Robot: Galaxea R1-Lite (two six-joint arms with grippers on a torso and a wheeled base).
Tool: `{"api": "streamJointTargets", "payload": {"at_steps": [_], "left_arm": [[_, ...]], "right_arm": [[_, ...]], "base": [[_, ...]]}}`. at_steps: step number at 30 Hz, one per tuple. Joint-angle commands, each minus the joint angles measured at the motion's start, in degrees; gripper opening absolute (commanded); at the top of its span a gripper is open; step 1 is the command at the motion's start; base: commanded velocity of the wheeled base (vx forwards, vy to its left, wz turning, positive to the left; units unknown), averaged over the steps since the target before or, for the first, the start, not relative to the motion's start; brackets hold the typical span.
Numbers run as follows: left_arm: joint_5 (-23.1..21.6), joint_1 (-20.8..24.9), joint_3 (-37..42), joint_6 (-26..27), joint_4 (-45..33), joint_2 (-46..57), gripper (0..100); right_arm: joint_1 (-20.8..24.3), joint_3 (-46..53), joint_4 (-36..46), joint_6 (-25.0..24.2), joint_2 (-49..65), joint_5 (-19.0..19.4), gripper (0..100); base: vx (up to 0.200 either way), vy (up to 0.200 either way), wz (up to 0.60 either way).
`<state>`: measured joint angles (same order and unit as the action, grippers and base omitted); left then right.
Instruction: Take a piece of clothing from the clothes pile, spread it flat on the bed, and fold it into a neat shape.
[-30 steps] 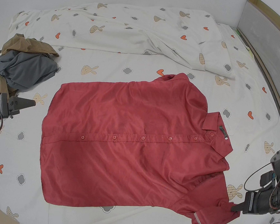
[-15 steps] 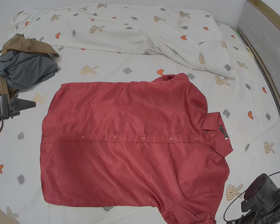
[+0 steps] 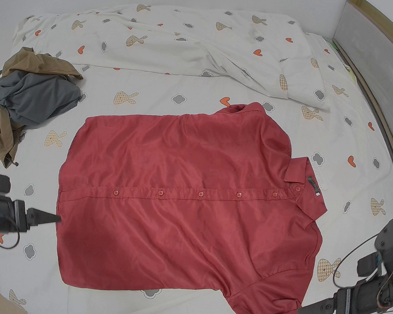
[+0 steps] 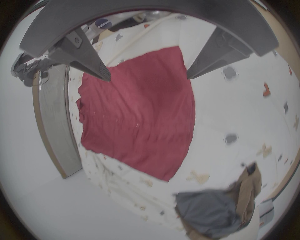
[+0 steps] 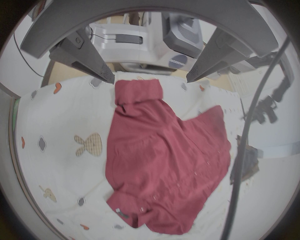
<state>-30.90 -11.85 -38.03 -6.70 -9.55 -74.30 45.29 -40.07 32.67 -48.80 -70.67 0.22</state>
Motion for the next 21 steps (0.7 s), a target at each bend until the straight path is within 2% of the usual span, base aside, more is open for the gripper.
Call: {"api": "streamJointTargets", "payload": {"at_steps": [1,5,6,11,14,17,20,21], "left_arm": [[-0.4,-1.9,11.2,0.9,0.7,0.3,100],[-2.3,-1.6,18.3,0.8,4.4,4.2,100],[-5.0,-1.6,21.2,0.8,7.0,6.0,100],[-6.6,-1.4,26.0,1.0,11.4,6.5,100],[-8.2,0.1,29.2,1.4,17.0,4.8,100],[-8.3,0.4,30.7,5.3,19.8,1.9,100],[-8.2,-2.0,31.1,12.5,20.2,-3.8,100],[-8.2,-2.0,31.1,12.5,20.2,-3.8,100]], "right_arm": [[-3.8,-8.1,0.4,2.0,5.3,0.0,100],[-5.0,-10.7,0.1,3.9,5.2,0.4,100],[-5.1,-11.6,0.1,3.9,5.1,0.4,100],[-5.8,-12.4,0.1,4.0,5.1,0.4,100],[-6.0,-13.4,0.0,4.0,5.2,0.3,100],[-6.0,-14.9,0.0,4.0,5.2,0.4,100],[-6.0,-16.8,0.0,4.2,5.2,0.4,100],[-6.0,-16.8,0.0,4.2,5.2,0.4,100]], "base": [[0.000,0.000,0.00],[0.000,0.000,0.00],[0.000,0.000,0.00],[0.000,0.000,0.00],[0.000,0.000,0.00],[0.000,0.000,0.00],[0.000,0.000,0.00],[0.000,0.000,0.00]]}}
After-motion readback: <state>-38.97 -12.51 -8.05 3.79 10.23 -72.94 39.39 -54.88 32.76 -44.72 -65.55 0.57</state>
